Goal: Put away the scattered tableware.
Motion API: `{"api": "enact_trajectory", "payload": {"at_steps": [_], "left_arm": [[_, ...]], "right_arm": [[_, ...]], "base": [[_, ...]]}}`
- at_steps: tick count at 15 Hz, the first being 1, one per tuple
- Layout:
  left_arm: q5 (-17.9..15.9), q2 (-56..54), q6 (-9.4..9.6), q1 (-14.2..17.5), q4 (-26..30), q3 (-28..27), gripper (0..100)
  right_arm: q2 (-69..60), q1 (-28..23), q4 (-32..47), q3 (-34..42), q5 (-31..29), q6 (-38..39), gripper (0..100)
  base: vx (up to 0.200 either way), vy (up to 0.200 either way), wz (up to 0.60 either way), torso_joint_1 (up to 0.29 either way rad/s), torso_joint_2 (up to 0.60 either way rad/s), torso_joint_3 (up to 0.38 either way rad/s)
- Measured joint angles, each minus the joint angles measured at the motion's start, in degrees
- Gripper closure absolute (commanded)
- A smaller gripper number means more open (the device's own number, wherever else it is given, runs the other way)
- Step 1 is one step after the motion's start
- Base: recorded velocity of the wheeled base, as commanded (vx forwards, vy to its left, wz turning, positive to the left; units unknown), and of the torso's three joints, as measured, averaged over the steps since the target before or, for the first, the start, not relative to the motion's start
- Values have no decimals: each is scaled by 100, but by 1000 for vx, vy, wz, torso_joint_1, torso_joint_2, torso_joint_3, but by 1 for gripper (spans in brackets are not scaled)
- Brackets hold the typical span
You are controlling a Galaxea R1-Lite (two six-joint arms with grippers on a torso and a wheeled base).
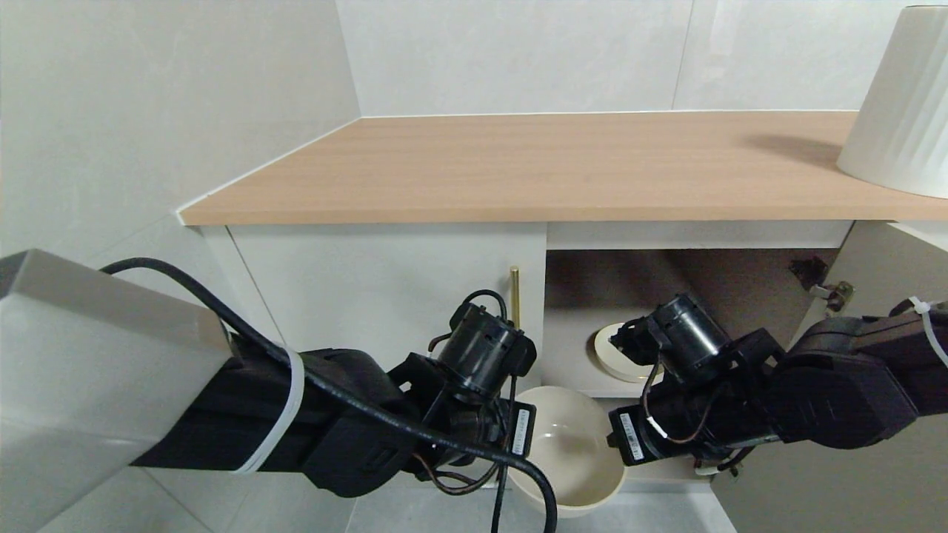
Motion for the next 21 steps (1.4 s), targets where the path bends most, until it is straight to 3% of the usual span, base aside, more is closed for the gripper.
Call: {"api": "enact_trajectory", "payload": {"at_steps": [7, 8, 16, 21], "left_arm": [[1, 2, -16, 5, 9, -2, 100], [1, 0, -13, 7, 9, -2, 0], [124, -77, -7, 5, 11, 11, 0], [149, -391, 11, 30, 11, 80, 0]], "right_arm": [[9, -9, 13, 11, -9, -6, 100], [9, -7, 11, 11, -11, -6, 100], [23, -124, -88, 18, -343, -13, 100], [307, -722, -1384, 123, -1002, 187, 100]], "base": [[0, 0, 0, 0, 0, 0], [0, 0, 0, 0, 0, 0], [0, 0, 0, 0, 0, 0], [0, 0, 0, 0, 0, 0]]}}
